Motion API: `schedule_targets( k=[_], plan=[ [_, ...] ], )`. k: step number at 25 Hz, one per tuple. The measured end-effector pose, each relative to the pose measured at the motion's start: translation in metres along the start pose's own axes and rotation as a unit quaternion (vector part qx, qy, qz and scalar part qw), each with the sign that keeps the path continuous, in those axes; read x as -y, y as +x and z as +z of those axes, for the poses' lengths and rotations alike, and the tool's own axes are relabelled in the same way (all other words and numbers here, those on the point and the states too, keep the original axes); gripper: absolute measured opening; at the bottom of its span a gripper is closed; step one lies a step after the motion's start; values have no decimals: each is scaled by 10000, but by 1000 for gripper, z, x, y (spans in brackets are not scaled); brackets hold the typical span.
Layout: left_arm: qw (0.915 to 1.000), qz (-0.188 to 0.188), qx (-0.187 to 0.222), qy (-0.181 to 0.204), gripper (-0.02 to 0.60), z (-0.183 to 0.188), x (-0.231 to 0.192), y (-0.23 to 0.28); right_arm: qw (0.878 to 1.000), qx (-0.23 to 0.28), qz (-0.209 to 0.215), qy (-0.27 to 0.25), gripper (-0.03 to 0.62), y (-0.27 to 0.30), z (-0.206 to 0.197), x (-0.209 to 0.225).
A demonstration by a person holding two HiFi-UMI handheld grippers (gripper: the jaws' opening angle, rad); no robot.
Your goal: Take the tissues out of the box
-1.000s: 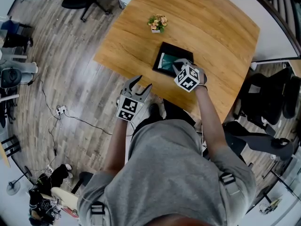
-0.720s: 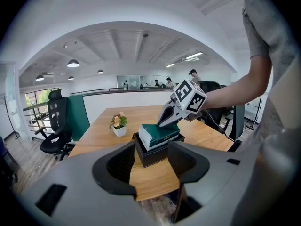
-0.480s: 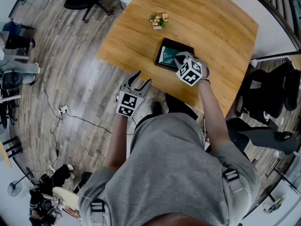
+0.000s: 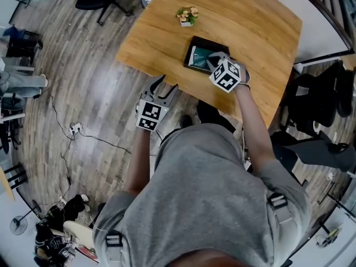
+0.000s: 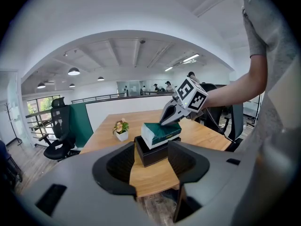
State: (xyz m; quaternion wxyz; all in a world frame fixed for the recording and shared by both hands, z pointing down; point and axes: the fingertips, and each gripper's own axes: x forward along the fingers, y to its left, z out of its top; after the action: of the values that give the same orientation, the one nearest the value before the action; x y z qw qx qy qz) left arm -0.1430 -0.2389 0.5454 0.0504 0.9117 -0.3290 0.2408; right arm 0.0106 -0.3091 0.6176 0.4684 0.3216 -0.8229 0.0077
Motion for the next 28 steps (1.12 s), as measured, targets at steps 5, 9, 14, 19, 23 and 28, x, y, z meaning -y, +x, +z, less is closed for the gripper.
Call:
schedule_targets(
  k=[5,9,14,19,23,28],
  plan=[
    [10000,1,61,-7,239,-5,8,-12,10000,19,-58,-30,9,-10,3,-12],
    [10000,-44,70,24,239,-11,16,-23,9999,82,-70,62,9,-18,4,-25],
    [10000,-26,39,22,239,-21,21,-35,9999,127,-46,102,9,-23,5,-44],
    [10000,30,-8,-62,239,-33,20,-47,9999,55,-7,152,9,-22,-4,-63],
    [10000,33,-38,-39,239,-38,21,-51,9998,36,3,171,9,-22,-8,-72],
    [10000,-8,-2,-23,239,-34,26,-51,9998,37,-32,210,9,-26,-10,-73]
  ],
)
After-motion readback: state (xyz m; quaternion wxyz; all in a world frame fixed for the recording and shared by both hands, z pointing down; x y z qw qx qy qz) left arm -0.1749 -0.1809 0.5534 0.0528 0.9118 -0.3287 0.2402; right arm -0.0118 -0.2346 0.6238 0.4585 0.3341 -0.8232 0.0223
